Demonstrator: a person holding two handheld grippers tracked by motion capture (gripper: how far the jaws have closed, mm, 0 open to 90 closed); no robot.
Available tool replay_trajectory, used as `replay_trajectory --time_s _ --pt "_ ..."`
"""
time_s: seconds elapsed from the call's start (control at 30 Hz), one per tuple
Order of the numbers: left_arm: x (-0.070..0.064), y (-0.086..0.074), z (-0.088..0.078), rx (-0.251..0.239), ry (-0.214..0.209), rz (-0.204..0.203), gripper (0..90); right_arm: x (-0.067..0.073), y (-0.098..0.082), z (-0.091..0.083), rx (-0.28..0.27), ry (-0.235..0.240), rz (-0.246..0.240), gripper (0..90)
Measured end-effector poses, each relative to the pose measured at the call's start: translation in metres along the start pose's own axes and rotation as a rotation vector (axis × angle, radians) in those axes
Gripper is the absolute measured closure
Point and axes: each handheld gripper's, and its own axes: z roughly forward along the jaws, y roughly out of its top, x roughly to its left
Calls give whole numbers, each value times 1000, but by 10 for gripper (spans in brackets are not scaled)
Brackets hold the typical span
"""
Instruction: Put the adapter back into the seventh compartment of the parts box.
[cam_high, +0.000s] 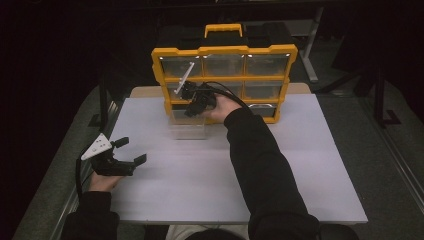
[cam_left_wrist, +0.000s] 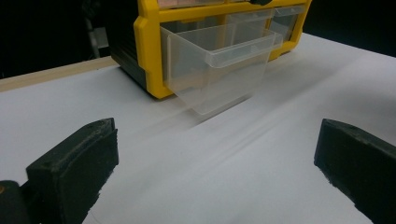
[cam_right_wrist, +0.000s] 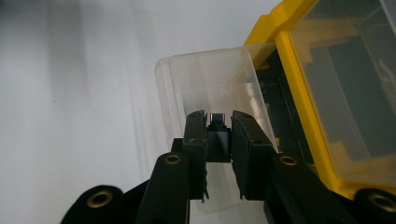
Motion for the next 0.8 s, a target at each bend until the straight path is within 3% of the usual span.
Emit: replay_trajectory --time_s 0.8 --pt "0 -1 -1 2 3 1 0 -1 2 42 20 32 -2 752"
